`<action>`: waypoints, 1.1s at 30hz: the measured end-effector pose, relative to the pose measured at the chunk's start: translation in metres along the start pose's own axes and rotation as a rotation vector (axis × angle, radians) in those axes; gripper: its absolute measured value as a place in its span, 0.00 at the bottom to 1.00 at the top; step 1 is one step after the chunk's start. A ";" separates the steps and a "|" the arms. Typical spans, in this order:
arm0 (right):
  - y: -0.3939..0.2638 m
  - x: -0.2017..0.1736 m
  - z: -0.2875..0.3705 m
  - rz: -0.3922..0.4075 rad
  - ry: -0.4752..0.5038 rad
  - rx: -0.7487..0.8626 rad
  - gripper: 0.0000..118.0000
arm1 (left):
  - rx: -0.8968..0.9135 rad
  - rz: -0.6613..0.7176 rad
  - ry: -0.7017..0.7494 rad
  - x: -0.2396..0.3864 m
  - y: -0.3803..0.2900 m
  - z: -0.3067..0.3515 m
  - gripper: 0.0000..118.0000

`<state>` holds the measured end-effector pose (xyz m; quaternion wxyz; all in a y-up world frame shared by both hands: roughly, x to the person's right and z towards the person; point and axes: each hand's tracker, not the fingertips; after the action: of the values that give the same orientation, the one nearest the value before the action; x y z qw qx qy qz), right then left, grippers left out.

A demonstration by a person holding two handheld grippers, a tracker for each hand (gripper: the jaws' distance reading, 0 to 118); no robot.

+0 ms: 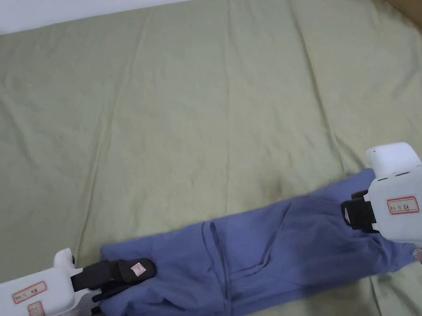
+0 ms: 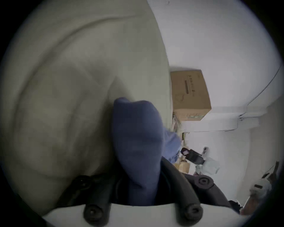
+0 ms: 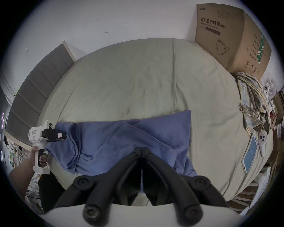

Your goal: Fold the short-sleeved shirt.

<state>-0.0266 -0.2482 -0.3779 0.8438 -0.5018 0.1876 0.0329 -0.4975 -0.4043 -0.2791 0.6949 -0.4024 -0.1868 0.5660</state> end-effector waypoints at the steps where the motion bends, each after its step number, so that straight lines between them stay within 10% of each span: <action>1: 0.000 0.001 0.000 -0.001 0.000 0.000 0.02 | -0.010 -0.014 0.030 0.005 -0.002 -0.002 0.05; 13: 0.002 -0.007 0.010 0.019 0.075 0.040 0.02 | 0.107 -0.719 1.147 0.142 -0.055 0.073 0.05; 24: -0.010 0.010 0.031 -0.020 0.114 0.070 0.02 | -0.061 -0.444 0.563 0.201 -0.058 -0.069 0.06; 26: -0.014 0.017 0.034 -0.032 0.111 0.071 0.02 | -0.111 -0.424 0.528 0.199 -0.058 -0.105 0.32; 28: -0.017 0.023 0.036 -0.042 0.107 0.073 0.02 | -0.151 -0.419 0.536 0.193 -0.056 -0.138 0.96; 33: -0.022 0.040 0.037 -0.076 0.096 0.073 0.02 | -0.158 -0.403 0.483 0.200 -0.055 -0.152 0.94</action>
<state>0.0267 -0.2329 -0.3584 0.8521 -0.4785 0.2098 -0.0304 -0.2962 -0.2714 -0.3679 0.7837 -0.5328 -0.1359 0.2889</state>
